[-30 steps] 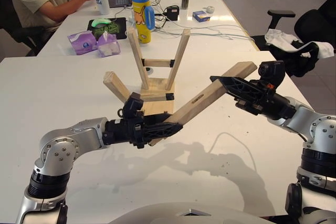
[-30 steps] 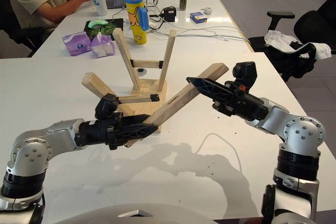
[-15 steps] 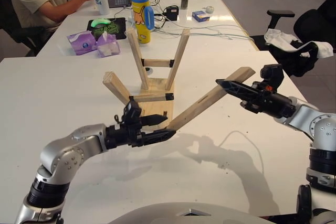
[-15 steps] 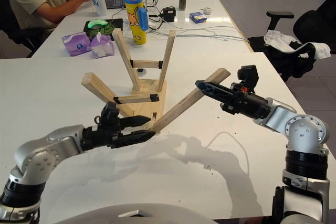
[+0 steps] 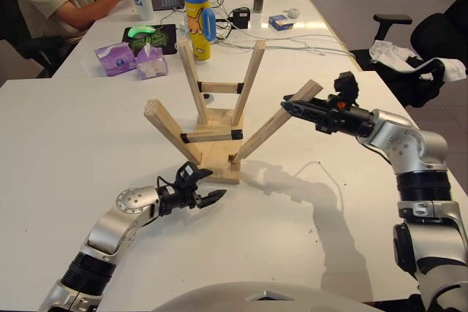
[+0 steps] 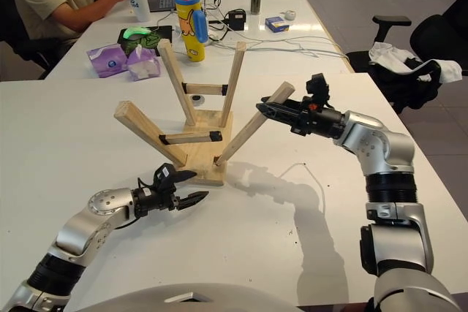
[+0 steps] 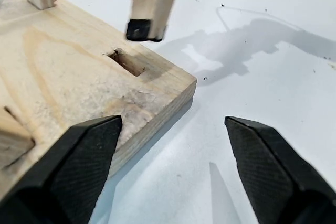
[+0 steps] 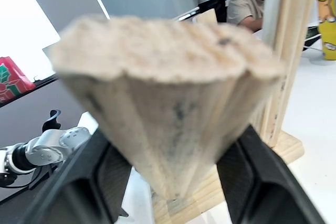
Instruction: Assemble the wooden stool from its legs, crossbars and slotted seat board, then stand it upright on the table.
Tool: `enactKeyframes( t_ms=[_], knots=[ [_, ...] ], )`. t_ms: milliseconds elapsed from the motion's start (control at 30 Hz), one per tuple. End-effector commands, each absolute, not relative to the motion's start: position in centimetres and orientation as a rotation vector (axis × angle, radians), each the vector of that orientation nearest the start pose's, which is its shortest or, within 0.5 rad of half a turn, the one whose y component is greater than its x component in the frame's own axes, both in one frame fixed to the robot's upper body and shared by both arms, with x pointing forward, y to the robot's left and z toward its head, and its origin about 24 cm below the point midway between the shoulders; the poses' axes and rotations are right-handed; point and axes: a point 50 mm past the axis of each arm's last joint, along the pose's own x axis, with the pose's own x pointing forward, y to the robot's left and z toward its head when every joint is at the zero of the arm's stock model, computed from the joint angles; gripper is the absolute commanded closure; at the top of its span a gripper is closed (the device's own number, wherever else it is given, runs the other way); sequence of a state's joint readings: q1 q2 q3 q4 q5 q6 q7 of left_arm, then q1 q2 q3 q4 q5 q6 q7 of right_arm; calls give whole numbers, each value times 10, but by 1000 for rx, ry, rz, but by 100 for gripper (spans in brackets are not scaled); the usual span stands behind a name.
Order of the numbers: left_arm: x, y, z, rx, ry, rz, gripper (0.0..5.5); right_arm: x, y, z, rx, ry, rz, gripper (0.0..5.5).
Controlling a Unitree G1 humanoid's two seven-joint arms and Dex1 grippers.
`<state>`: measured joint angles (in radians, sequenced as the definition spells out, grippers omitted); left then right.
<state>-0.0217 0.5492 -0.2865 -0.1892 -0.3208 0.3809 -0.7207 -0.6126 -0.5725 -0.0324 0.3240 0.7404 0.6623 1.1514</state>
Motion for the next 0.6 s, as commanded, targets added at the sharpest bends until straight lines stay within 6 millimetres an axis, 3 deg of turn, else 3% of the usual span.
enactKeyframes(
  t_ms=[33, 333, 500, 600],
  knots=[
    [216, 147, 30, 166, 473, -1041, 186, 327, -185, 154, 307, 171, 1249, 338],
    [215, 150, 24, 175, 510, -1045, 186, 332, -177, 150, 76, 203, 1274, 338],
    [211, 150, 19, 172, 529, -1047, 186, 326, -164, 162, -89, 181, 1325, 338],
    [210, 149, 17, 170, 530, -1043, 186, 319, -153, 159, -179, 219, 1350, 338]
  ],
)
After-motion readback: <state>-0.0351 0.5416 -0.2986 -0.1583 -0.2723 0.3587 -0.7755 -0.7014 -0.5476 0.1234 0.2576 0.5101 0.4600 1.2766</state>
